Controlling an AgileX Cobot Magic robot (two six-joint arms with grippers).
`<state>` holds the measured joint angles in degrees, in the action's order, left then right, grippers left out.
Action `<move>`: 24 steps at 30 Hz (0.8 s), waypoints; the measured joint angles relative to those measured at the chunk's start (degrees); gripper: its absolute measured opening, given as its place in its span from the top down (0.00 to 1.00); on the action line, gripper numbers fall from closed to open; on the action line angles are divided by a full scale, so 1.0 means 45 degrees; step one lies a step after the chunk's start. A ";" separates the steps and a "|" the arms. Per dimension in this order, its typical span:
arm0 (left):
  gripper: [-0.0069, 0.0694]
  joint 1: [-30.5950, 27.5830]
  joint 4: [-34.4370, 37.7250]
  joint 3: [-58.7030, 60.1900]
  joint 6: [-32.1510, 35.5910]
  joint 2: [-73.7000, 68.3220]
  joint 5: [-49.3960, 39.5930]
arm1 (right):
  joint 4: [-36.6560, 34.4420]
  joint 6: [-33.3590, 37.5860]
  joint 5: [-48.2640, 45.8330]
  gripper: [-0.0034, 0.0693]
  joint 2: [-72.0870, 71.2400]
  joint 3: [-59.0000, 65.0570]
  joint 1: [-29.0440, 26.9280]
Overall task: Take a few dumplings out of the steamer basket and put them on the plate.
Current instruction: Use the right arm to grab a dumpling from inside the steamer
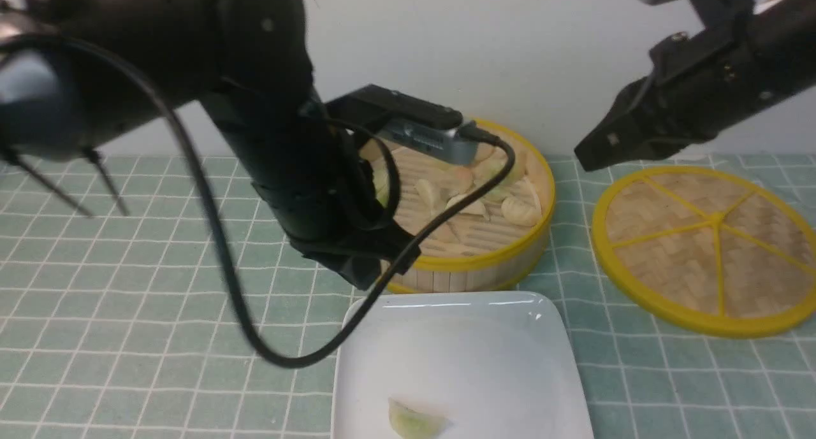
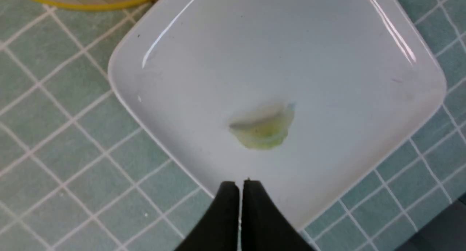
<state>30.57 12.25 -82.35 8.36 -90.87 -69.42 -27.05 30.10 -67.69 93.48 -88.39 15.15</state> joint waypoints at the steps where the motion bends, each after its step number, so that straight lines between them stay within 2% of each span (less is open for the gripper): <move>1: 0.92 -0.0028 -0.0012 0.0389 -0.0082 0.0620 -0.0070 | 0.0419 -0.0105 0.0120 0.87 0.0688 -0.0529 0.0188; 3: 0.92 -0.0030 -0.0012 0.0869 -0.0164 0.1380 -0.0152 | 0.0674 -0.0162 0.0241 0.83 0.1366 -0.0957 0.0328; 4: 0.92 -0.0045 -0.0012 0.1432 -0.0230 0.2373 -0.0194 | 0.0980 -0.0210 0.0524 0.75 0.2155 -0.1613 0.0474; 5: 0.92 -0.0045 0.0000 0.1736 -0.0265 0.2732 -0.0194 | 0.1060 -0.0208 0.0642 0.72 0.2485 -0.1855 0.0513; 6: 0.92 -0.0045 0.0000 0.2301 -0.0314 0.3650 -0.0194 | 0.1281 -0.0208 0.1022 0.62 0.3463 -0.2563 0.0599; 10: 0.92 -0.0045 0.0000 0.3301 -0.0548 0.5483 -0.0210 | 0.1637 -0.0208 0.1654 0.43 0.5206 -0.3796 0.0737; 13: 0.92 -0.0045 -0.0014 0.3788 -0.0842 0.6560 -0.0225 | 0.2086 -0.0208 0.1961 0.34 0.6293 -0.4457 0.0848; 17: 0.92 -0.0045 -0.0441 0.4309 -0.1487 0.7706 -0.0238 | 0.3059 -0.0524 0.2404 0.30 0.7556 -0.4970 0.1042; 24: 0.92 -0.0059 -0.1918 0.4431 -0.2404 0.8449 -0.0539 | 0.4401 -0.1665 0.2548 0.32 0.8502 -0.5059 0.1136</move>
<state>30.30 3.62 -62.41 -2.46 -52.85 -71.84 -7.24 22.61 -56.23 131.74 -111.16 20.26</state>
